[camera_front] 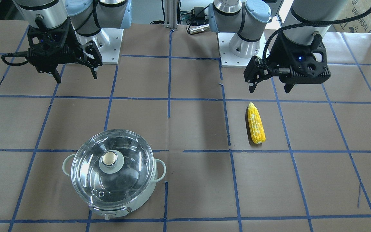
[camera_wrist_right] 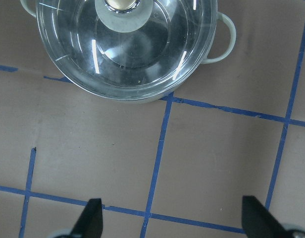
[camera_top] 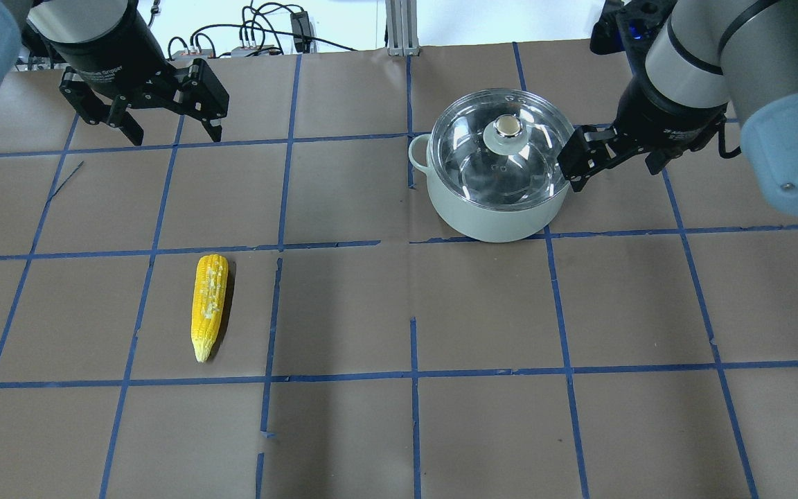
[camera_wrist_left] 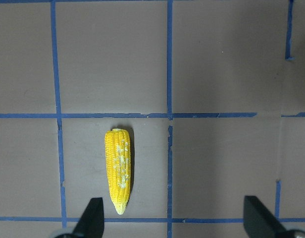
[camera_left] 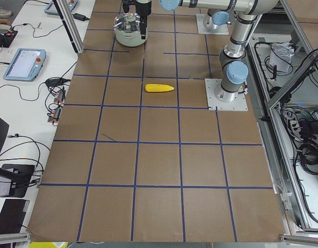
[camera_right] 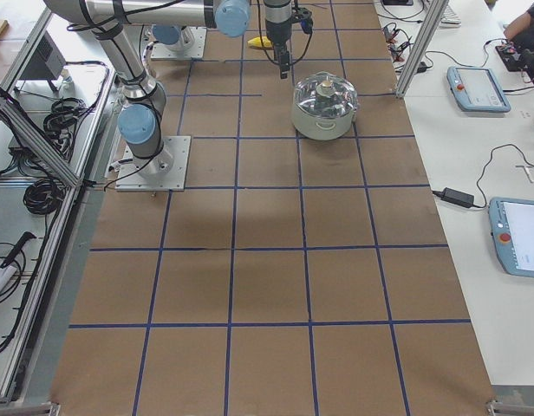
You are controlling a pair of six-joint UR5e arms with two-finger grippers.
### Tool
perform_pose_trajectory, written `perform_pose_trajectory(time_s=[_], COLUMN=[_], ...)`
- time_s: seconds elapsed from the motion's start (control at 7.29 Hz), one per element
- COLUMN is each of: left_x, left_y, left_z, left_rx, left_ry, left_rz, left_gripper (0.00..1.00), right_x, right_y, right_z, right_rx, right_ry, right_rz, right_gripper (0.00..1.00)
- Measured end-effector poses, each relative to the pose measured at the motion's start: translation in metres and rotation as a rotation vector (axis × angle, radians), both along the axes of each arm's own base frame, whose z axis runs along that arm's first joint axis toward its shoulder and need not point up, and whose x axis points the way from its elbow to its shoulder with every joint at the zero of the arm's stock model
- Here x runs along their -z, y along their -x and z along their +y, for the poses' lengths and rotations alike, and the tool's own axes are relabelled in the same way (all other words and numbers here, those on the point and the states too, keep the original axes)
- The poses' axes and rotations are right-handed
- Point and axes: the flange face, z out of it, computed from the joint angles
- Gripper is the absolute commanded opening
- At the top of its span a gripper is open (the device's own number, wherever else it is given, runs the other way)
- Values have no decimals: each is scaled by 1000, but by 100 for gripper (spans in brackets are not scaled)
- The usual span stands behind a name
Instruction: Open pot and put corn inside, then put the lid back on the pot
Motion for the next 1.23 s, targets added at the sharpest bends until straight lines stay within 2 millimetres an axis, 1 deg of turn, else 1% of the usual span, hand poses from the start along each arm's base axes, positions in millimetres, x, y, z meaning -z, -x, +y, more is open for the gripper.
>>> perform_pose_trajectory(time_s=[0.41, 0.55, 0.69, 0.82, 0.96, 1.1, 1.23], left_x=[1, 0, -2, -3, -3, -3, -3], left_y=[0, 0, -1, -1, -1, -1, -1], left_z=[-4, -5, -4, -4, -4, -4, -4], left_rx=[0, -1, -1, -1, -2, -2, -3], left_ry=[0, 2, 5, 6, 6, 7, 7], left_rz=[-1, -2, -4, -4, -4, -5, -6], left_gripper=[100, 100, 100, 100, 100, 100, 100], right_x=[0, 0, 0, 2, 4, 11, 23], right_y=[0, 0, -1, -4, -11, -25, -44], right_z=[-1, -4, -15, -36, -64, -93, -123], right_rx=[0, -1, -3, -5, -15, -34, -56], right_ry=[0, 3, 5, 3, 1, -4, -14], right_rz=[0, -1, -2, -3, -1, 5, 10], right_gripper=[100, 99, 99, 100, 100, 99, 100])
